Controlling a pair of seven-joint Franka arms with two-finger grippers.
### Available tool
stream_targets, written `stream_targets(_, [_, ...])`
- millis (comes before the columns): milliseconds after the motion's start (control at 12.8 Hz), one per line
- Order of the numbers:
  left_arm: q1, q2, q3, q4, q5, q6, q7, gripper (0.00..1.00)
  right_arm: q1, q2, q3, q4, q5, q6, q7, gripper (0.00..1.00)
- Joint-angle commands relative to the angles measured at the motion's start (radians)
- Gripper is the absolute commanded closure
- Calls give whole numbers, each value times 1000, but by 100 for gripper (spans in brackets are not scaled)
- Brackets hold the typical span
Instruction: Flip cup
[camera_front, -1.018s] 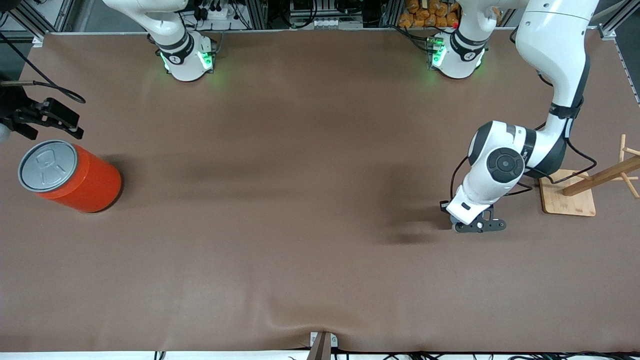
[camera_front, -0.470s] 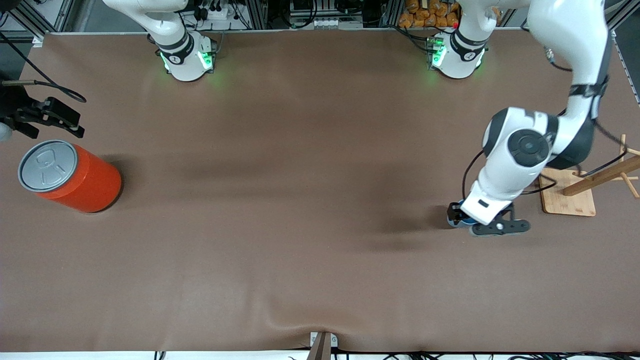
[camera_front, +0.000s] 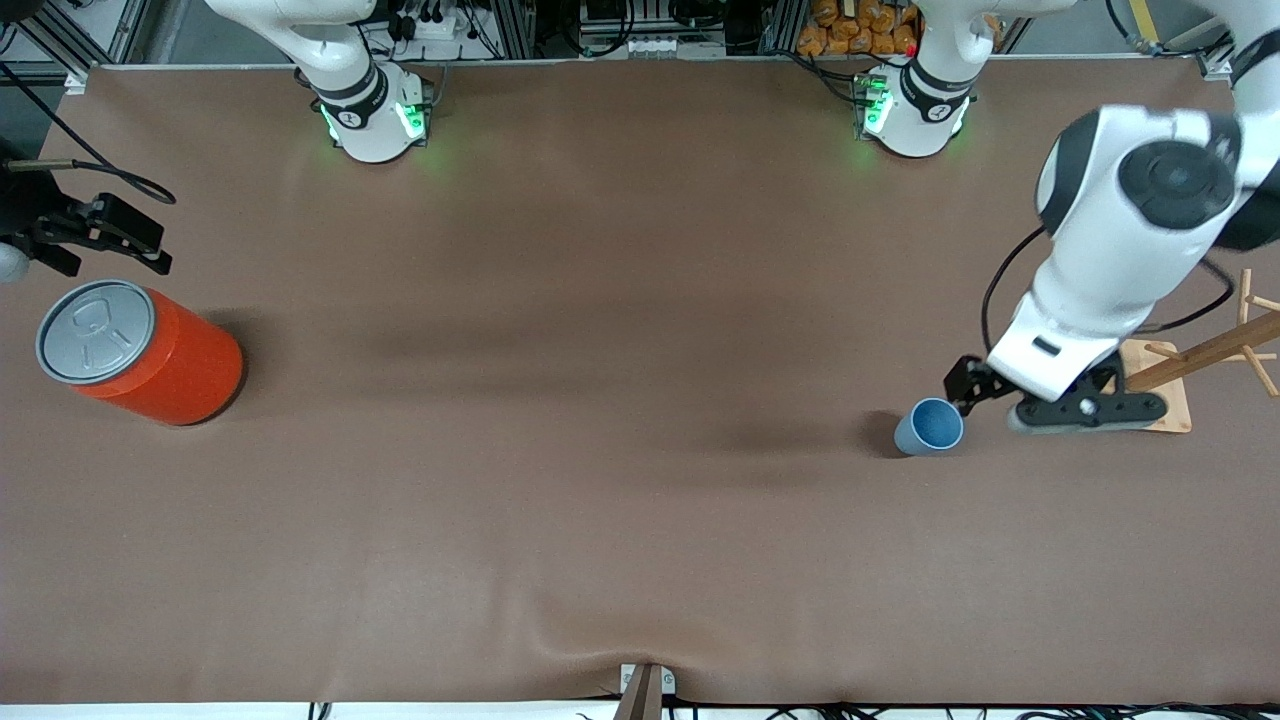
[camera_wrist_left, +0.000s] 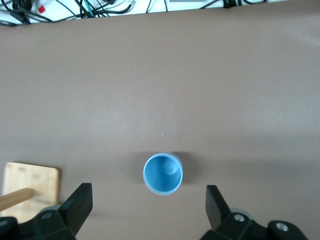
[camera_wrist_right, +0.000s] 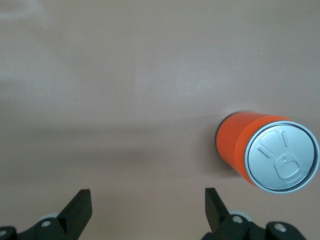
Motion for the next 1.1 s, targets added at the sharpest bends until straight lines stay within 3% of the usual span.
stream_targets(0, [5, -51, -2, 60, -85, -131, 71, 0, 2, -6, 0, 5, -3, -11, -7, 0])
stream_targets(157, [14, -54, 2, 146, -88, -248, 93, 0, 2, -6, 0, 5, -3, -12, -9, 0])
stream_targets(392, [22, -115, 7, 136, -104, -349, 160, 0, 2, -6, 0, 5, -3, -17, -10, 0])
stream_targets(705, [63, -263, 19, -27, -134, -353, 212, 0, 2, -6, 0, 5, -3, -20, -10, 0])
stream_targets(1018, [54, -304, 76, -38, -199, -417, 216, 0, 1, -6, 0, 5, -1, -20, -10, 0])
